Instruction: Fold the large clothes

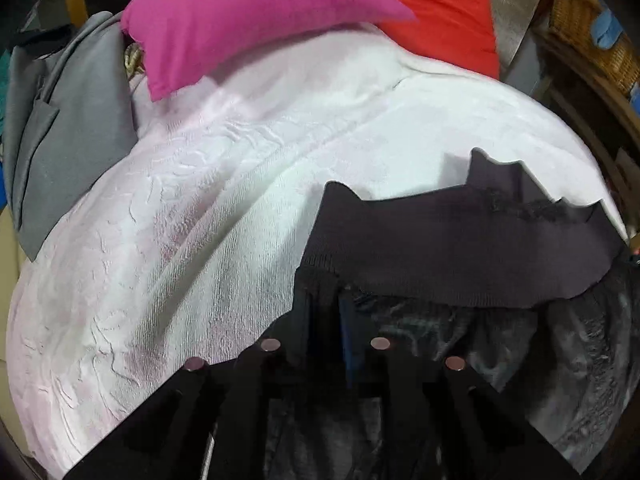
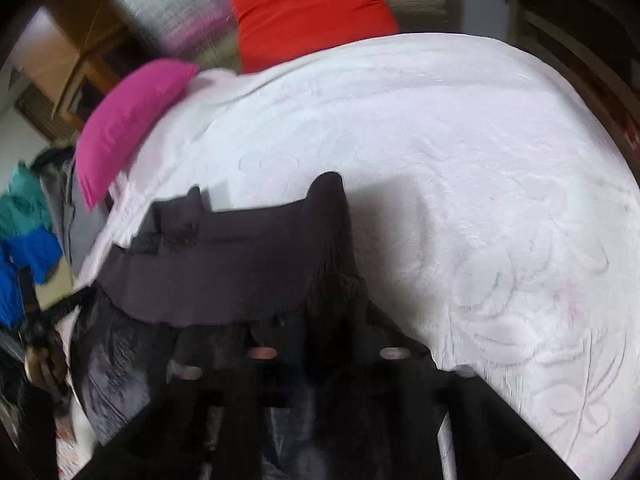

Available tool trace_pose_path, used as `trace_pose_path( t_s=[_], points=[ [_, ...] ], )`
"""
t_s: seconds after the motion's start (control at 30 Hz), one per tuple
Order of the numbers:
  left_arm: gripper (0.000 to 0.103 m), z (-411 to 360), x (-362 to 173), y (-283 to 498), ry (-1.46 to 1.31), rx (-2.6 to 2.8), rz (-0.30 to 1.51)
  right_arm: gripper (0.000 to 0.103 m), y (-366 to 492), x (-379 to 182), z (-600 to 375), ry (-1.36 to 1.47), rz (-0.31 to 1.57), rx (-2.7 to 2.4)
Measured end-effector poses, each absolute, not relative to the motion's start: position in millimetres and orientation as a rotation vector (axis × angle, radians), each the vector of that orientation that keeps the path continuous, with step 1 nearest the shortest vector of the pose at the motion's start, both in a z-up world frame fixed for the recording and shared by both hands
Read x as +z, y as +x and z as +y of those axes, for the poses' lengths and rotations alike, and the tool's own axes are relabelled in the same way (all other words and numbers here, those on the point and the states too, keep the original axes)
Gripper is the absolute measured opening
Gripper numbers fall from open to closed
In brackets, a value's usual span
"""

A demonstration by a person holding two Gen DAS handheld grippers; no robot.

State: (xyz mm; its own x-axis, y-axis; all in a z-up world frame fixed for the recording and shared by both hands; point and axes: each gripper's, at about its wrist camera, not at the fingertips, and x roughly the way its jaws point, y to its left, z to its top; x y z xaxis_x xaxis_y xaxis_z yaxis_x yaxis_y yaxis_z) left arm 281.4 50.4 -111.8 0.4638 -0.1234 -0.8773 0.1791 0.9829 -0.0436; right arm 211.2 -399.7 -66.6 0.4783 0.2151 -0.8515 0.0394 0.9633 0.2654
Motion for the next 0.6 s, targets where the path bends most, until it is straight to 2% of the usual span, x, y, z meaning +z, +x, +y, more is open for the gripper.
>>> trace_pose_path(
  t_s=[0.13,0.3,0.37,0.43,0.5,0.57,0.6],
  points=[
    [0.011,61,-106,284,0.027,-0.149,1.000,0.012,201,-47,-417,0.249,0.968,0.052],
    [0.012,62,-140,300,0.015,-0.096,1.068,0.012,214,-104,-425,0.324,1.057,-0.026],
    [0.015,64,-134,299,-0.002,-0.087,1.063,0.014,208,-101,-433,0.377,1.031,-0.042],
    [0.016,67,-123,293,-0.019,-0.076,1.048,0.023,199,-91,-439,0.405,1.019,-0.064],
    [0.017,70,-109,283,-0.035,-0.057,1.008,0.047,187,-77,-442,0.389,0.999,-0.109],
    [0.031,73,-91,270,-0.042,-0.007,0.963,0.056,175,-63,-436,0.365,0.960,-0.135],
    [0.036,74,-82,261,-0.056,0.004,0.932,0.056,166,-53,-430,0.360,0.935,-0.126]
  ],
)
